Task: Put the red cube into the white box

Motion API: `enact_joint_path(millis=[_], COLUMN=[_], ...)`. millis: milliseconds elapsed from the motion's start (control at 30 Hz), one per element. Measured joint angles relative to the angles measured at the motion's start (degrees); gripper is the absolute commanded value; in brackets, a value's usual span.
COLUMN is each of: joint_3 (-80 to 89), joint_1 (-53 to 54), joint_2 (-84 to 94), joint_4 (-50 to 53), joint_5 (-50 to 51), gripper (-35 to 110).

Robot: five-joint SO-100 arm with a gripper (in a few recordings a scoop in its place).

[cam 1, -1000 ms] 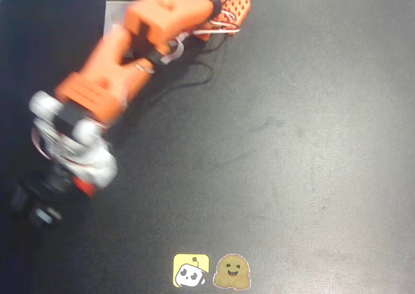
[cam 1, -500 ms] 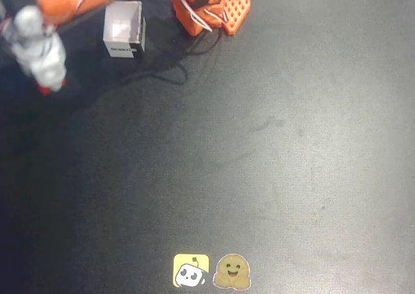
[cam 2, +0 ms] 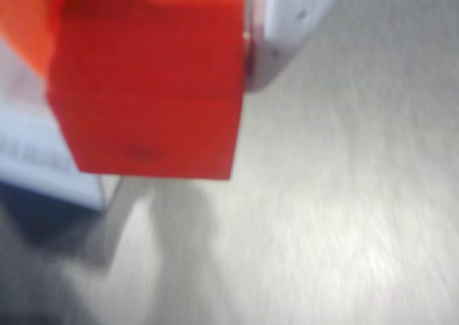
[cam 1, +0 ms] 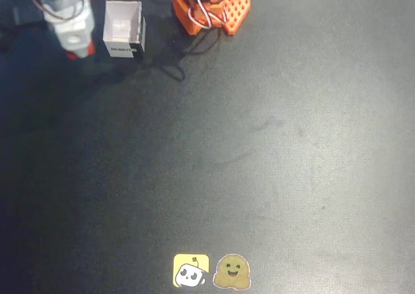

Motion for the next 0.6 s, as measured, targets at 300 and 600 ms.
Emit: enact_joint_path(millis=[300, 600], joint_3=[13.45, 19.51], joint_1=[1.76, 7.82], joint_2=[11.07, 13.45], joint_4=[0.0, -0.18], joint_5=[4.39, 0.62], gripper=[0, 0])
